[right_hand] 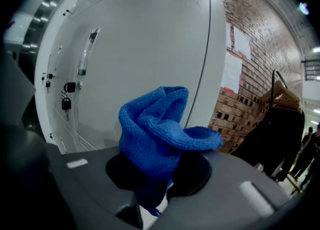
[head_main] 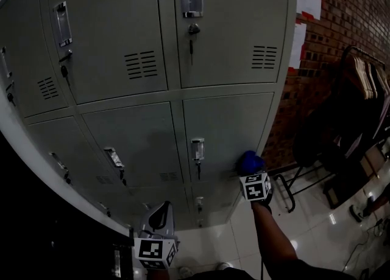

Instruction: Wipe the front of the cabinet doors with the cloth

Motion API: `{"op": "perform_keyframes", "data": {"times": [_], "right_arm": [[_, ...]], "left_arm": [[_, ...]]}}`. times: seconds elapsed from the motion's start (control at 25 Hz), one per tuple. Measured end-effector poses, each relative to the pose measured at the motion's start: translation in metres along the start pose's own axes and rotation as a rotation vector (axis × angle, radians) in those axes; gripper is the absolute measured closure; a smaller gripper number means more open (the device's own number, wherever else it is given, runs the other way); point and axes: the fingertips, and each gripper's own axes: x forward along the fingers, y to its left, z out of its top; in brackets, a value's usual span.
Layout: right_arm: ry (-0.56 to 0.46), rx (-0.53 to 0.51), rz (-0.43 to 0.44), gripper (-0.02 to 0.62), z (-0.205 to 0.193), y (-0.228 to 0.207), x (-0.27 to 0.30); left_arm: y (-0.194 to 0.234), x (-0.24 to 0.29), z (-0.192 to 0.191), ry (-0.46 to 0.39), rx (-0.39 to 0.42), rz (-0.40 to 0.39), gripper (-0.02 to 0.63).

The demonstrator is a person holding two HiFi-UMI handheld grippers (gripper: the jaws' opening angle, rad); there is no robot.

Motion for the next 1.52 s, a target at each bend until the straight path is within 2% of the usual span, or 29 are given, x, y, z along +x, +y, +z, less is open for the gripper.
{"op": "perform_keyframes", "data": {"times": [0.12, 0.28, 0.44, 0.8, 1.08, 1.32, 1.52], "right_arm": [[-0.009, 0.037, 0.049, 0.500, 0.003, 0.016, 0.000], [-0.012, 0.003, 0.151, 0.500, 0.010, 0.050, 0.001], [-0.017, 0.002, 0.199, 0.499, 0.013, 0.075, 0.002], [-0.025, -0.057, 0.363, 0.502, 0.022, 0.143, 0.004], [-0.020, -0.091, 0.425, 0.505, 0.025, 0.175, 0.005], [-0.055, -0.125, 0.492, 0.505, 0.035, 0.200, 0.002], [-0.054, -0.059, 0.497, 0.505, 0.032, 0.192, -0.017]], "left_arm": [[0.001, 0.000, -0.002, -0.001, 0.001, -0.005, 0.595], [0.002, -0.004, -0.001, -0.003, 0.006, -0.002, 0.595], [0.006, -0.012, 0.004, -0.012, 0.014, 0.010, 0.595], [0.021, -0.023, 0.004, -0.020, 0.021, 0.044, 0.595], [0.031, -0.028, 0.003, -0.021, 0.014, 0.063, 0.595], [0.037, -0.032, 0.008, -0.029, -0.033, 0.061, 0.595], [0.042, -0.030, 0.003, -0.040, -0.055, 0.056, 0.595]]}}
